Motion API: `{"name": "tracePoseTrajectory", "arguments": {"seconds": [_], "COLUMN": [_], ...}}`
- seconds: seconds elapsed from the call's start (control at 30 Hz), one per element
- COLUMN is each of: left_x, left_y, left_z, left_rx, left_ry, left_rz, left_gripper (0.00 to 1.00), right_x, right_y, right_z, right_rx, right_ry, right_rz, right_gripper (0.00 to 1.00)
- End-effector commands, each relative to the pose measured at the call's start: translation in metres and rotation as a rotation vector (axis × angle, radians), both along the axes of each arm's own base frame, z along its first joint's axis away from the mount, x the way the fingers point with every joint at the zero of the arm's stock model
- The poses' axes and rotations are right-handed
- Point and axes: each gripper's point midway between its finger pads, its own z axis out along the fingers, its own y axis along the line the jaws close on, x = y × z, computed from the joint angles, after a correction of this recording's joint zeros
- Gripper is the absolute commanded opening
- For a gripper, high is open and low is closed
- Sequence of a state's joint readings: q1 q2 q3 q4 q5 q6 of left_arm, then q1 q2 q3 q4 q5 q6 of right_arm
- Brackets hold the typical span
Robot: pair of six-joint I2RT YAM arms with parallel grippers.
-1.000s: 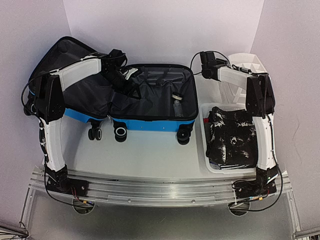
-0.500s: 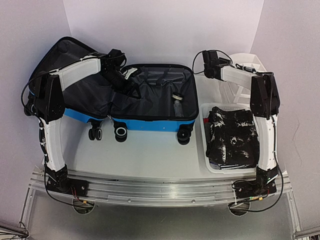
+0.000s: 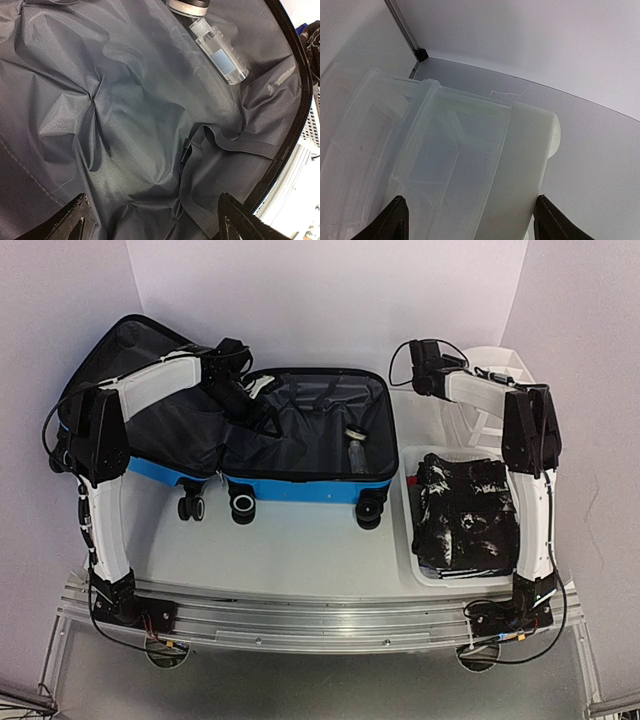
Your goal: Open, take out, and arrange the luggage
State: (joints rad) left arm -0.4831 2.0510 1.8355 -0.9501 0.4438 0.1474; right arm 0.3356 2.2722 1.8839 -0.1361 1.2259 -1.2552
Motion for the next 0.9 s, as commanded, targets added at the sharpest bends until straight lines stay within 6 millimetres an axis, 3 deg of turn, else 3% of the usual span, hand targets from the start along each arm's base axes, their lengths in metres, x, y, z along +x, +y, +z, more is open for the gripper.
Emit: {"name": "tracePoseTrajectory", "arguments": {"seconds": [0.0, 0.27, 0.53, 0.67, 0.87], "left_x": [0.003, 0.001, 0.004, 0.005, 0.007], "left_y": [-0.001, 0.001, 0.002, 0.002, 0.001], "left_z": [0.004, 0.003, 0.003, 0.003, 0.004], "left_rx": [-0.024, -0.02, -0.026, -0.031, -0.032], "left_ry": [0.0, 0.002, 0.004, 0.01, 0.006], "left_rz": [0.008, 0.006, 0.012, 0.015, 0.016], "left_gripper": [0.87, 0.87, 0.87, 0.87, 0.87], "right_x": [0.005, 0.004, -0.002, 0.006, 0.027], "right_y": [-0.01, -0.014, -0.038, -0.034, -0.004], "right_z": [-0.018, -0.036, -0.037, -0.021, 0.028], "right_rx": [-0.006, -0.015, -0.006, 0.001, -0.065], "right_ry": [0.014, 0.054, 0.05, 0.014, -0.125], "right_rz": [-0.026, -0.025, -0.071, -0.06, 0.045], "right_gripper": [0.71, 0.71, 0.71, 0.71, 0.7]}}
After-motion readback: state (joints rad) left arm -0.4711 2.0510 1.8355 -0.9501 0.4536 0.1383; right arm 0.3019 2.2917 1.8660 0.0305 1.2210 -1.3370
